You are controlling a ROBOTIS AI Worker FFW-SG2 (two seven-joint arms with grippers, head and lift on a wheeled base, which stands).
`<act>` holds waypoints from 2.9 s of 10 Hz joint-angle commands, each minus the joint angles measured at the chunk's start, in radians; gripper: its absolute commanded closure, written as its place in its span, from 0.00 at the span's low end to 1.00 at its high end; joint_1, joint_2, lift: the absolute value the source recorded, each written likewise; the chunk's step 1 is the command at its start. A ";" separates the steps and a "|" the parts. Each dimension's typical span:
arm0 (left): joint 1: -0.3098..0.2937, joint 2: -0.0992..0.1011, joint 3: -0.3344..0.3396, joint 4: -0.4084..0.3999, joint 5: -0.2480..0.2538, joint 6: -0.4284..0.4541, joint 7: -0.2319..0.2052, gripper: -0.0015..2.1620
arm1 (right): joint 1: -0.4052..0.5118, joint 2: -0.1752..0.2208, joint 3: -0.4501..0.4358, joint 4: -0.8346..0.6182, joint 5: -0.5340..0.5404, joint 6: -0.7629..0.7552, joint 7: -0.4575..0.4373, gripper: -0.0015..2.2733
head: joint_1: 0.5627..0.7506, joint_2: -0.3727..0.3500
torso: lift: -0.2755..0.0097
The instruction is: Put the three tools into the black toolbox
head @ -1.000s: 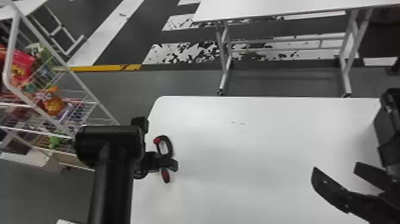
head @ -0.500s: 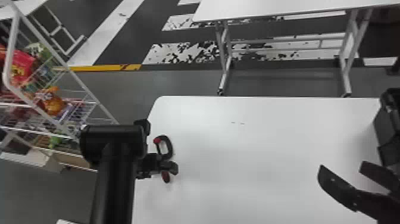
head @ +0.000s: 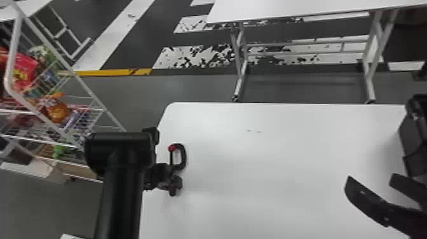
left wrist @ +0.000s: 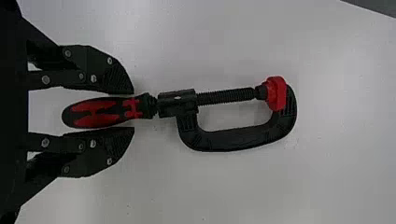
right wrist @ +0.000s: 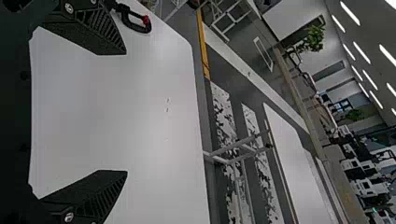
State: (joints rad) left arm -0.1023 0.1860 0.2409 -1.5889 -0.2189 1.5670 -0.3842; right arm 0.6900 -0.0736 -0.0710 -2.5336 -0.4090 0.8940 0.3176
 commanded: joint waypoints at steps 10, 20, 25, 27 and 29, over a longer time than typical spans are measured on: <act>0.270 -0.080 0.064 -0.714 0.283 0.004 -0.209 0.89 | -0.017 0.015 0.004 0.010 0.004 0.020 -0.003 0.04 | 0.70 0.94 | 0.79; 0.495 -0.109 -0.239 -0.818 0.210 0.004 -0.625 0.89 | -0.175 0.014 -0.016 -0.031 -0.068 0.339 -0.023 0.04 | 0.70 0.45 | 0.79; 0.483 -0.114 -0.295 -0.798 0.185 0.004 -0.608 0.89 | -0.253 0.014 -0.019 -0.034 -0.165 0.477 -0.029 0.05 | 0.70 0.46 | 0.79; 0.477 -0.117 -0.318 -0.798 0.185 0.004 -0.605 0.89 | -0.273 0.031 -0.012 0.009 -0.177 0.474 -0.026 0.05 | 0.70 0.47 | 0.79; 0.477 -0.122 -0.333 -0.799 0.188 0.004 -0.605 0.89 | -0.288 0.038 -0.009 0.056 -0.211 0.471 -0.021 0.05 | 0.70 0.47 | 0.79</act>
State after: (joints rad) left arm 0.3743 0.0663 -0.0884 -2.3876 -0.0330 1.5670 -0.9893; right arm 0.4054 -0.0377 -0.0818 -2.4876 -0.6136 1.3650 0.2969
